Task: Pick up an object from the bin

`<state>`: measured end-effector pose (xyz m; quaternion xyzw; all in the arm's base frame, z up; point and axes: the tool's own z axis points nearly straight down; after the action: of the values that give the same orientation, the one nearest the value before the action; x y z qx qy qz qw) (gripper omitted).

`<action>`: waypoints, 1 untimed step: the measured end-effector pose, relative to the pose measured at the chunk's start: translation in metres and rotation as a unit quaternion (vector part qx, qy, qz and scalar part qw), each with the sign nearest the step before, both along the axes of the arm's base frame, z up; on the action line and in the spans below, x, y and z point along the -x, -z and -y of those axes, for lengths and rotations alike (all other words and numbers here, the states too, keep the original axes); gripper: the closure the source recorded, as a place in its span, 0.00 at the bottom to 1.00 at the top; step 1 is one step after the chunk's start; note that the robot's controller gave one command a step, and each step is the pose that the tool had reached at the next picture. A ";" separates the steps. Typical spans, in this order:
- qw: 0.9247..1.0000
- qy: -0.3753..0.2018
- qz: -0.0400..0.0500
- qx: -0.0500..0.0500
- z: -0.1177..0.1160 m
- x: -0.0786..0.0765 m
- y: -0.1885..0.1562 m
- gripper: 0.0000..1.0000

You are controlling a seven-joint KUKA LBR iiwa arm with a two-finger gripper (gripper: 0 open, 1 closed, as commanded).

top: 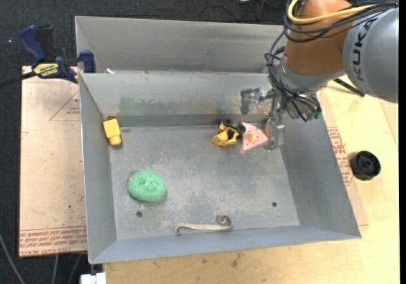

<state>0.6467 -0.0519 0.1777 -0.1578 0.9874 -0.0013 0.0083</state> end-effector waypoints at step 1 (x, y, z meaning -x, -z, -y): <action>0.994 0.111 -0.006 -0.002 0.004 0.015 0.060 0.00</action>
Offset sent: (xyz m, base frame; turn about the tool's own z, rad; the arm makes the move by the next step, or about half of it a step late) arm -0.0211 -0.0199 -0.0831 0.0850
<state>0.6315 -0.0561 0.1178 -0.0476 0.9989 0.0005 0.0024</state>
